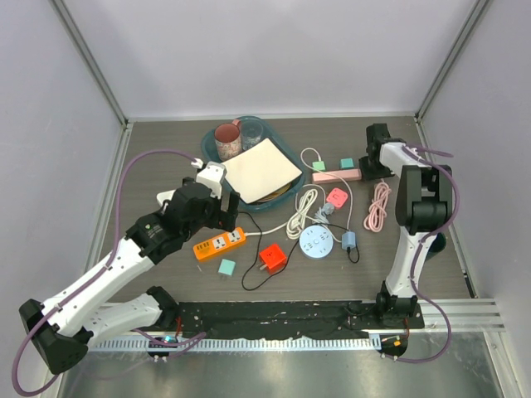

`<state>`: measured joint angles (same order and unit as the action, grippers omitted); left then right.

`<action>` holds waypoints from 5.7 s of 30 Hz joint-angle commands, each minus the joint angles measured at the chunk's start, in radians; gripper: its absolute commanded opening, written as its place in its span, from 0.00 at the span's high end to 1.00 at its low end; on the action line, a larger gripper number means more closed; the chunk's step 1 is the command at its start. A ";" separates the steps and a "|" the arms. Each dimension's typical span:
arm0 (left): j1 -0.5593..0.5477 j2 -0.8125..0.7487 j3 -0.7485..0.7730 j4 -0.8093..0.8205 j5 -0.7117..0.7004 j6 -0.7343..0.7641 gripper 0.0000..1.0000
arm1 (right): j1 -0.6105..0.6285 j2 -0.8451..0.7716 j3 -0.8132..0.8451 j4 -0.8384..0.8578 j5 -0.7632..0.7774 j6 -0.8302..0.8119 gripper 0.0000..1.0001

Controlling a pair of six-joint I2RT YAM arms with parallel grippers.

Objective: Pull the plug off the socket

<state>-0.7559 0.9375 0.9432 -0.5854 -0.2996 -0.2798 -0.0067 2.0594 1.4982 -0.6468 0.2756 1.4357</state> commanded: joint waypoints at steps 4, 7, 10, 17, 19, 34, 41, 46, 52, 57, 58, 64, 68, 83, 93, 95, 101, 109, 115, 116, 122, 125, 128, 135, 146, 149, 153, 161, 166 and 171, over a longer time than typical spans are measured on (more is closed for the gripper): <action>0.004 -0.009 0.002 0.039 -0.012 0.007 0.00 | -0.019 -0.195 -0.094 0.242 0.014 -0.080 0.99; 0.003 -0.002 0.006 0.047 -0.006 0.002 0.00 | -0.021 -0.260 -0.160 0.421 -0.002 -0.157 0.99; 0.003 0.004 0.029 0.048 0.023 -0.004 0.00 | -0.021 -0.289 -0.185 0.550 -0.042 -0.254 0.99; 0.003 0.044 0.097 0.045 0.076 -0.021 0.00 | -0.021 -0.355 -0.247 0.756 -0.122 -0.427 0.99; 0.003 0.072 0.115 0.070 0.111 -0.009 0.00 | -0.021 -0.364 -0.240 0.766 -0.169 -0.475 0.99; 0.038 0.636 0.791 0.016 0.384 0.021 0.03 | -0.021 -0.567 -0.406 0.946 -0.512 -0.707 0.99; 0.043 0.961 1.155 -0.059 0.557 -0.053 0.08 | -0.021 -0.607 -0.493 1.024 -0.691 -0.678 0.99; 0.043 1.035 1.140 0.054 0.639 -0.093 0.08 | -0.021 -0.673 -0.550 1.021 -0.690 -0.699 0.99; 0.043 1.086 1.088 0.179 0.694 -0.119 0.11 | -0.019 -0.693 -0.563 1.021 -0.736 -0.658 0.99; 0.043 1.141 1.111 0.219 0.731 -0.137 0.16 | -0.015 -0.708 -0.585 1.032 -0.763 -0.630 0.99; 0.043 1.150 1.112 0.223 0.734 -0.142 0.16 | -0.013 -0.709 -0.589 1.033 -0.765 -0.630 0.99; 0.044 1.205 1.126 0.231 0.772 -0.163 0.36 | -0.009 -0.731 -0.625 1.067 -0.782 -0.604 0.99; 0.043 1.218 1.123 0.262 0.806 -0.193 0.61 | -0.003 -0.726 -0.630 1.073 -0.806 -0.601 0.99; 0.043 1.161 1.076 0.246 0.789 -0.185 1.00 | -0.001 -0.743 -0.662 0.843 -0.633 -0.793 0.99; 0.043 1.121 1.045 0.222 0.735 -0.168 1.00 | -0.003 -0.728 -0.641 0.768 -0.569 -0.863 0.99; 0.043 1.113 1.042 0.223 0.731 -0.165 1.00 | -0.003 -0.734 -0.645 0.763 -0.552 -0.867 0.99; 0.044 1.092 1.045 0.182 0.697 -0.125 1.00 | -0.004 -0.737 -0.645 0.736 -0.500 -0.886 0.99; 0.052 1.057 1.022 0.177 0.711 -0.125 1.00 | -0.018 -0.733 -0.653 0.714 -0.461 -0.911 0.99; 0.055 1.041 1.013 0.194 0.737 -0.147 1.00 | -0.019 -0.722 -0.664 0.716 -0.446 -0.911 0.99; 0.059 1.040 1.005 0.205 0.757 -0.159 1.00 | -0.019 -0.719 -0.668 0.714 -0.438 -0.916 0.99; 0.063 1.002 0.950 0.245 0.771 -0.197 1.00 | -0.022 -0.699 -0.681 0.702 -0.400 -0.936 0.99; 0.063 1.008 0.977 0.222 0.752 -0.180 1.00 | -0.024 -0.694 -0.687 0.702 -0.386 -0.937 0.99; 0.063 1.015 0.999 0.188 0.731 -0.162 1.00 | -0.026 -0.691 -0.690 0.707 -0.383 -0.942 0.99; 0.063 1.021 1.048 0.141 0.694 -0.141 1.00 | -0.027 -0.697 -0.714 0.702 -0.316 -0.968 0.99; 0.063 0.917 0.898 0.154 0.671 -0.122 1.00 | -0.033 -0.729 -0.727 0.734 -0.346 -0.969 0.99; 0.061 0.902 0.921 0.136 0.675 -0.111 1.00 | -0.033 -0.732 -0.701 0.722 -0.395 -0.949 0.99; 0.063 0.879 0.939 0.107 0.672 -0.094 1.00 | -0.033 -0.732 -0.679 0.725 -0.473 -0.905 0.99; 0.154 0.724 0.844 -0.028 0.446 -0.104 1.00 | -0.033 -0.818 -0.633 0.670 -0.466 -0.885 0.99; 0.447 0.546 0.607 0.005 0.422 -0.200 1.00 | -0.033 -0.835 -0.609 0.624 -0.498 -0.874 0.99; 0.686 0.344 0.320 0.078 0.520 -0.367 1.00 | -0.033 -0.854 -0.610 0.618 -0.509 -0.868 0.99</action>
<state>-0.1951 1.4227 1.4273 -0.5644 0.1596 -0.4953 -0.0433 1.2606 0.8429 -0.0441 -0.1951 0.5377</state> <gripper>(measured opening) 0.320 0.366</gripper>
